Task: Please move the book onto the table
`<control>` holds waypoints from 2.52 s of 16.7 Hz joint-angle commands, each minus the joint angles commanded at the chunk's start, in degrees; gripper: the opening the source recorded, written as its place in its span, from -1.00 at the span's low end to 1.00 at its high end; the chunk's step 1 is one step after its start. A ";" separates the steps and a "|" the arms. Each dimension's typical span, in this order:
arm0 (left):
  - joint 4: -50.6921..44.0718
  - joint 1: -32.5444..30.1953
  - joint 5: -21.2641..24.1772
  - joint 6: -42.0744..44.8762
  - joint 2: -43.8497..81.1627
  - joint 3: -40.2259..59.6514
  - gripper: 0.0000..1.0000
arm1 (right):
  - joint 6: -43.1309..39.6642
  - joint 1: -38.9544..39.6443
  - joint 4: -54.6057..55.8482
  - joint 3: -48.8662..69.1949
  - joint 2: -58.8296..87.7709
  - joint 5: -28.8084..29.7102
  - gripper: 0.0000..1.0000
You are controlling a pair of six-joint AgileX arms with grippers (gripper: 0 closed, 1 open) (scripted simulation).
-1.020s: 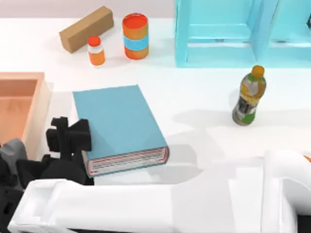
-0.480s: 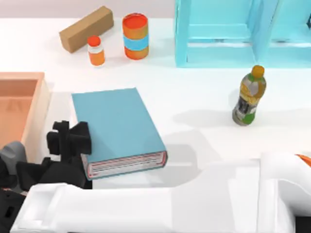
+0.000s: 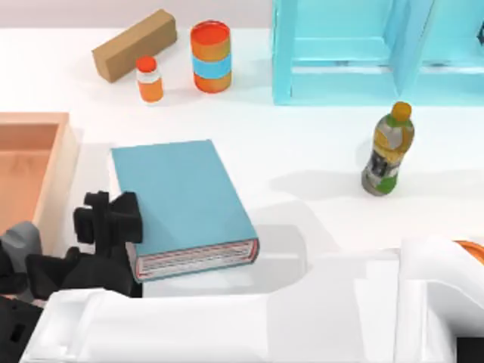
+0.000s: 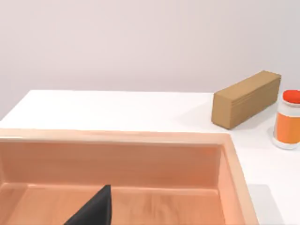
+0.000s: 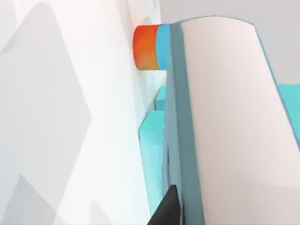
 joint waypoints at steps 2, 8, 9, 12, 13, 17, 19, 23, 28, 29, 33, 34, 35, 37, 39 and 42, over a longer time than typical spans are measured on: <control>0.00 0.00 0.00 0.00 0.00 0.00 1.00 | 0.00 0.00 0.00 0.00 0.00 0.00 -0.25; 0.00 0.00 0.00 0.00 0.00 0.00 1.00 | 0.00 0.00 0.00 0.00 0.00 0.00 0.66; 0.00 0.00 0.00 0.00 0.00 0.00 1.00 | 0.00 0.00 0.00 0.00 0.00 0.00 0.81; 0.00 0.00 0.00 0.00 0.00 0.00 1.00 | 0.00 0.00 0.00 0.00 0.00 0.00 1.00; 0.00 0.00 0.00 0.00 0.00 0.00 1.00 | 0.00 0.00 0.00 0.00 0.00 0.00 1.00; 0.00 0.00 0.00 0.00 0.00 0.00 1.00 | 0.00 0.00 0.00 0.00 0.00 0.00 1.00; 0.00 0.00 0.00 0.00 0.00 0.00 1.00 | -0.06 0.03 -0.16 1.02 -2.12 0.08 1.00; 0.00 0.00 0.00 0.00 0.00 0.00 1.00 | 3.45 3.13 -4.03 3.42 -0.72 0.34 1.00; 0.00 0.00 0.00 0.00 0.00 0.00 1.00 | 20.25 12.87 -22.25 12.56 4.90 0.47 1.00; 0.00 0.00 0.00 0.00 0.00 0.00 1.00 | 24.87 14.70 -27.58 14.81 6.25 0.36 1.00; 0.00 0.00 0.00 0.00 0.00 0.00 1.00 | 43.04 19.30 -51.13 23.95 11.31 -0.53 1.00; 0.00 0.00 0.00 0.00 0.00 0.00 1.00 | 46.88 19.69 -56.11 26.03 12.33 -0.83 1.00; 0.00 0.00 0.00 0.00 0.00 0.00 1.00 | 50.29 19.82 -60.53 27.95 13.22 -1.14 1.00; 0.00 0.00 0.00 0.00 0.00 0.00 1.00 | 55.71 19.44 -67.69 31.22 14.61 -1.70 1.00; 0.00 0.00 0.00 0.00 0.00 0.00 1.00 | 59.22 18.59 -72.43 33.53 15.45 -2.09 1.00; 0.00 0.00 0.00 0.00 0.00 0.00 1.00 | 61.20 17.83 -75.03 34.85 15.85 -2.33 1.00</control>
